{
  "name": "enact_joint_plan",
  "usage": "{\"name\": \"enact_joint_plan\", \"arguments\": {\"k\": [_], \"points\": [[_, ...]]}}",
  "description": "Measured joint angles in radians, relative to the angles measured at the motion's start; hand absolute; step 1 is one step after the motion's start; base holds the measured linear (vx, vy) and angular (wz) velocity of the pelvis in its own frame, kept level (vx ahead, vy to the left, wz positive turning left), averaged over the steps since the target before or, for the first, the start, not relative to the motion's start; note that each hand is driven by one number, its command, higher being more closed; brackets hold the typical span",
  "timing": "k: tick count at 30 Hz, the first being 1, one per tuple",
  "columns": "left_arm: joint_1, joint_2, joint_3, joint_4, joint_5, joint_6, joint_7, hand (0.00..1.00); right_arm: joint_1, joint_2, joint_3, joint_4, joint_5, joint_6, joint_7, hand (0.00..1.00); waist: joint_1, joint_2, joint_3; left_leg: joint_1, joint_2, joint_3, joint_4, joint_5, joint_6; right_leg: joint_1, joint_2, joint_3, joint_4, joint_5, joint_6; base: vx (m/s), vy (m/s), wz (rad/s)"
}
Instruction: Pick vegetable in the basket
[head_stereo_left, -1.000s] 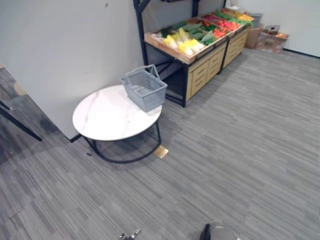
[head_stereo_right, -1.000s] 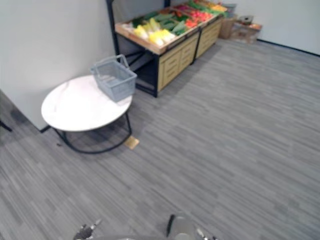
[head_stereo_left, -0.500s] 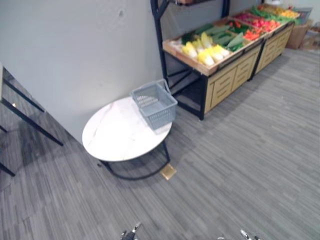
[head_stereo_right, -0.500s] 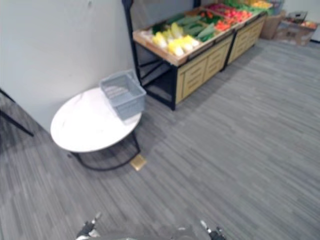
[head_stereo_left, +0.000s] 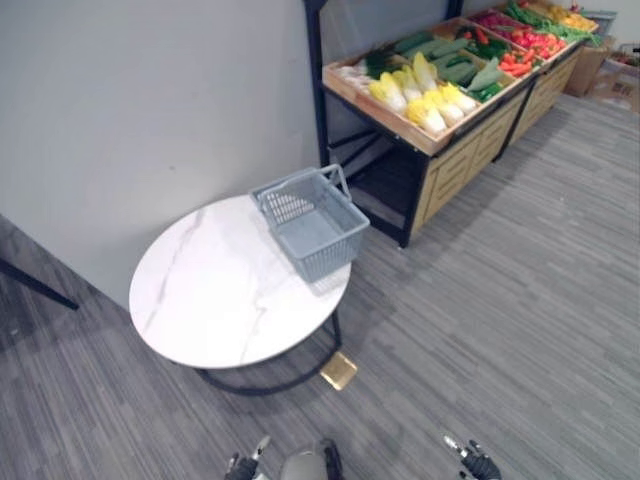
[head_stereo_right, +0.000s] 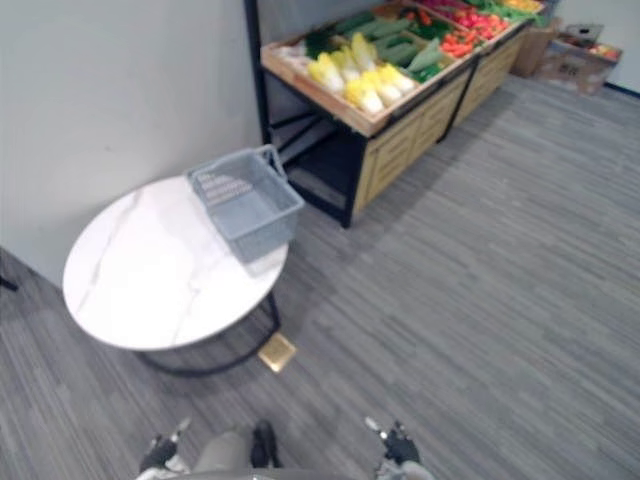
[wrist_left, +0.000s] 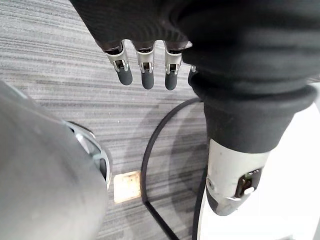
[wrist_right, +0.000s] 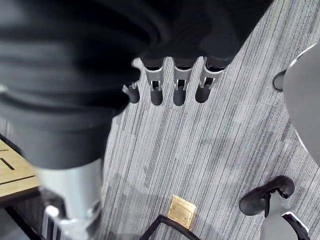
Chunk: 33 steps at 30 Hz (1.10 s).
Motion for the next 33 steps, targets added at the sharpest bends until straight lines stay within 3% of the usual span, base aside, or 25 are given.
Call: {"name": "enact_joint_plan", "arguments": {"k": [3,5,6,7,8,9,10,12,13,16,17,18,19,20,21,23,26,29,30,33], "points": [[0.013,0.036,-0.024,0.033,0.011,0.009,0.002,0.0,0.005,0.008,-0.078,0.018,-0.002,0.002,0.005,0.0,-0.001,-0.009,-0.031,0.07,-0.027,0.015,-0.079,-0.007,0.001,-0.076,-0.007,0.062,0.141,0.077,0.021,0.26,0.135,-0.15],[0.016,0.069,-0.083,0.059,0.013,0.02,0.003,0.0,0.017,-0.006,-0.124,0.056,-0.002,0.004,0.002,0.0,-0.004,-0.025,-0.041,0.144,-0.074,0.011,-0.175,-0.016,-0.013,-0.185,-0.025,0.082,0.404,0.133,0.072,0.29,0.136,0.16],[0.028,0.089,-0.146,0.073,0.024,0.022,0.003,0.0,0.039,-0.021,-0.142,0.064,-0.001,0.005,-0.001,0.0,-0.01,-0.031,-0.032,0.244,-0.114,-0.004,-0.245,-0.018,-0.011,-0.254,-0.046,0.09,0.625,0.282,0.123,0.27,0.099,0.26],[0.034,0.099,-0.167,0.074,0.029,0.022,0.003,0.0,0.054,-0.027,-0.139,0.064,-0.002,0.005,0.0,0.0,-0.018,-0.029,-0.029,0.281,-0.126,-0.015,-0.264,-0.023,-0.008,-0.276,-0.053,0.085,0.708,0.329,0.144,0.33,0.102,0.39],[0.041,0.111,-0.191,0.076,0.036,0.022,0.002,0.0,0.072,-0.033,-0.13,0.065,-0.002,0.005,-0.001,0.0,-0.033,-0.037,-0.027,0.332,-0.143,-0.037,-0.28,-0.034,-0.009,-0.317,-0.061,0.063,0.844,0.315,0.124,0.33,0.069,0.55],[0.046,0.12,-0.211,0.089,0.041,0.022,0.003,0.0,0.092,-0.042,-0.101,0.065,-0.002,0.006,-0.001,0.0,-0.05,-0.039,-0.025,0.383,-0.152,-0.065,-0.295,-0.052,0.001,-0.376,-0.071,0.006,0.976,0.263,0.052,0.48,0.067,0.69],[0.045,0.122,-0.236,0.096,0.041,0.023,0.003,0.0,0.094,-0.048,-0.078,0.065,-0.003,0.006,-0.001,0.0,-0.059,-0.029,-0.021,0.439,-0.153,-0.086,-0.321,-0.06,0.002,-0.451,-0.084,-0.084,1.028,0.147,-0.009,0.33,0.029,0.61],[0.039,0.119,-0.245,0.101,0.041,0.028,0.002,0.0,0.092,-0.048,-0.069,0.064,-0.002,0.006,0.0,0.0,-0.061,-0.02,-0.02,0.468,-0.144,-0.097,-0.332,-0.055,-0.007,-0.494,-0.09,-0.16,0.979,0.066,-0.012,0.31,-0.022,0.46],[0.035,0.111,-0.241,0.104,0.041,0.033,0.002,0.0,0.08,-0.045,-0.07,0.064,-0.001,0.006,-0.001,0.0,-0.061,-0.004,-0.012,0.5,-0.135,-0.123,-0.347,-0.055,-0.008,-0.521,-0.083,-0.219,0.874,0.023,-0.018,0.42,-0.108,0.73],[0.024,0.093,-0.207,0.104,0.041,0.035,0.002,0.0,0.073,-0.051,-0.061,0.05,-0.001,0.006,0.001,0.0,-0.063,0.009,0.006,0.547,-0.097,-0.183,-0.375,-0.058,-0.014,-0.534,-0.046,-0.239,0.549,0.016,-0.015,0.33,-0.166,0.85],[0.025,0.081,-0.174,0.092,0.041,0.034,0.002,0.0,0.075,-0.051,-0.056,0.04,-0.001,0.005,0.0,0.0,-0.063,0.01,0.01,0.56,-0.072,-0.211,-0.379,-0.069,-0.039,-0.527,-0.028,-0.201,0.4,0.036,0.002,0.49,-0.365,0.97],[0.032,0.076,-0.14,0.077,0.041,0.033,0.001,0.0,0.08,-0.048,-0.031,0.038,-0.001,0.005,-0.001,0.0,-0.059,-0.009,0.014,0.573,-0.059,-0.23,-0.374,-0.088,-0.075,-0.509,-0.022,-0.15,0.234,0.102,0.007,0.51,-0.394,0.8],[0.034,0.076,-0.121,0.07,0.042,0.033,0.002,0.0,0.081,-0.044,-0.012,0.038,-0.001,0.006,0.0,0.0,-0.056,-0.023,0.019,0.586,-0.052,-0.237,-0.369,-0.104,-0.103,-0.498,-0.023,-0.132,0.188,0.206,0.044,0.5,-0.389,0.52],[0.041,0.044,-0.081,0.082,0.045,0.037,0.002,0.0,0.078,-0.075,-0.004,0.032,0.0,0.005,0.002,0.0,-0.052,0.015,0.027,0.596,0.007,-0.23,-0.36,-0.116,-0.132,-0.472,0.027,-0.166,0.203,0.181,0.027,0.33,-0.249,0.27],[0.041,0.027,-0.047,0.078,0.046,0.035,0.001,0.0,0.072,-0.085,0.007,0.023,-0.002,0.003,0.003,0.0,-0.047,0.024,0.027,0.595,0.024,-0.223,-0.357,-0.106,-0.136,-0.478,0.041,-0.171,0.231,0.15,0.018,0.37,-0.299,0.2],[0.042,0.008,-0.011,0.069,0.049,0.034,-0.001,0.0,0.07,-0.09,0.031,0.021,-0.002,0.004,0.008,0.0,-0.049,0.018,0.031,0.602,0.038,-0.224,-0.363,-0.069,-0.165,-0.5,0.038,-0.183,0.308,0.075,0.005,0.31,-0.292,0.21],[0.047,-0.003,0.036,0.056,0.05,0.035,-0.003,0.0,0.067,-0.093,0.058,0.023,-0.002,0.005,0.01,0.0,-0.053,0.01,0.023,0.596,0.054,-0.257,-0.362,0.007,-0.164,-0.482,0.027,-0.23,0.345,-0.01,0.0,0.24,-0.253,0.38],[0.064,-0.017,0.054,0.044,0.048,0.035,-0.003,0.0,0.066,-0.102,0.064,0.045,-0.003,0.007,0.012,0.0,-0.052,0.021,-0.003,0.537,0.094,-0.322,-0.295,0.043,-0.166,-0.433,0.052,-0.293,0.288,-0.029,-0.015,0.14,-0.19,0.57],[0.065,-0.015,0.054,0.036,0.04,0.035,-0.002,0.0,0.066,-0.102,0.066,0.047,-0.003,0.007,0.012,0.0,-0.053,0.027,-0.009,0.473,0.105,-0.36,-0.204,0.051,-0.167,-0.408,0.055,-0.326,0.263,-0.031,-0.019,0.16,-0.216,0.72],[0.063,0.001,0.049,0.032,0.035,0.034,0.002,0.0,0.066,-0.1,0.065,0.053,0.0,0.007,0.013,0.0,-0.056,0.001,0.006,0.378,0.115,-0.362,-0.041,0.137,-0.199,-0.345,0.035,-0.387,0.25,-0.034,-0.041,0.16,-0.176,0.72]]}}
